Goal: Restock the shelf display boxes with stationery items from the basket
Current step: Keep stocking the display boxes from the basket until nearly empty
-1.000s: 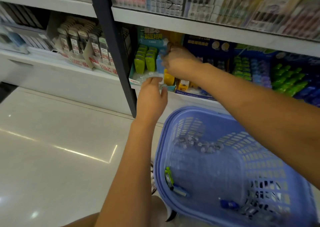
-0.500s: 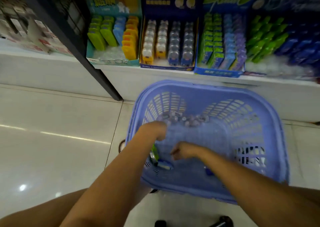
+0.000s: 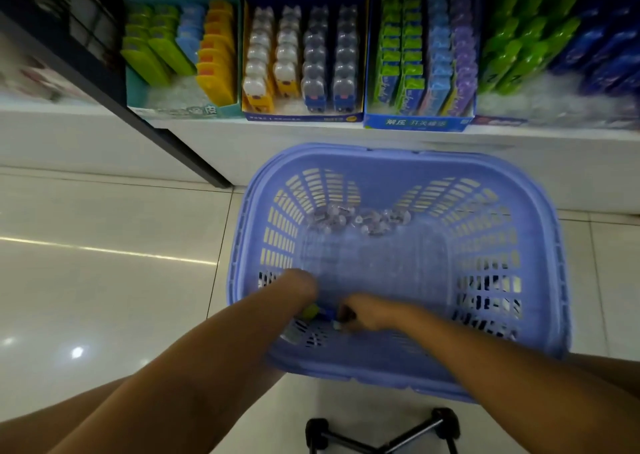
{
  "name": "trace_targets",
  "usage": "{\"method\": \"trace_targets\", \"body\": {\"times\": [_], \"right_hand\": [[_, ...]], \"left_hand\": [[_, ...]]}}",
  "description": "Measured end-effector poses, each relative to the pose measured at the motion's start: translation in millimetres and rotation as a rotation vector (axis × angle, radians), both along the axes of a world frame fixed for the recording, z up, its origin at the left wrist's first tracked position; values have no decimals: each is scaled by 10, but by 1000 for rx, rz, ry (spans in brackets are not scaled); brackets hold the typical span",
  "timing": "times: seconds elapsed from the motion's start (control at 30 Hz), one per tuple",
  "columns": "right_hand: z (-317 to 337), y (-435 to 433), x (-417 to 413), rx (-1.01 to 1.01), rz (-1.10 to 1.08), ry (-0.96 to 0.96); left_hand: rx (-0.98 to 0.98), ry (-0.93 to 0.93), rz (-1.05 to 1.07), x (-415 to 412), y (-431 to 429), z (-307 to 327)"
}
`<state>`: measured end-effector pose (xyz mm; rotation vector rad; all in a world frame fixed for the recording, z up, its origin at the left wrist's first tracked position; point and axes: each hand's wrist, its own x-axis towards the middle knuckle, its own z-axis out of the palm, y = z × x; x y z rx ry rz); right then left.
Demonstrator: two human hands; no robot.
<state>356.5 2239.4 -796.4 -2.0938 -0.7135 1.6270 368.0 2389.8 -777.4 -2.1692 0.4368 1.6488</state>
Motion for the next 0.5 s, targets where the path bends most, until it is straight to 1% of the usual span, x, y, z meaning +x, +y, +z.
{"method": "trace_targets", "body": {"times": [0.03, 0.1, 0.13, 0.2, 0.27, 0.33, 0.4, 0.47, 0.5], "right_hand": [[23, -17, 27, -4, -5, 27], [52, -69, 99, -21, -17, 88], [74, -101, 146, -24, -29, 111], [155, -195, 268, -9, -104, 109], [282, -281, 383, 53, -261, 99], [471, -329, 460, 150, -494, 124], [692, -349, 541, 256, -679, 46], [945, -320, 627, 369, -778, -60], [1075, -291, 666, 420, -799, -84]], "left_hand": [[0, 6, 6, -13, 16, -34], [-20, 25, 106, -12, 45, -28], [-57, 14, 185, 5, 53, 15], [-192, -56, 380, 84, 77, 106], [-323, -81, 601, 219, 95, 289], [-437, -90, 778, 355, 137, 512], [-596, -148, 977, 438, 203, 746], [-799, -207, 1253, 436, 290, 973], [-905, -231, 1387, 413, 337, 1088]]}}
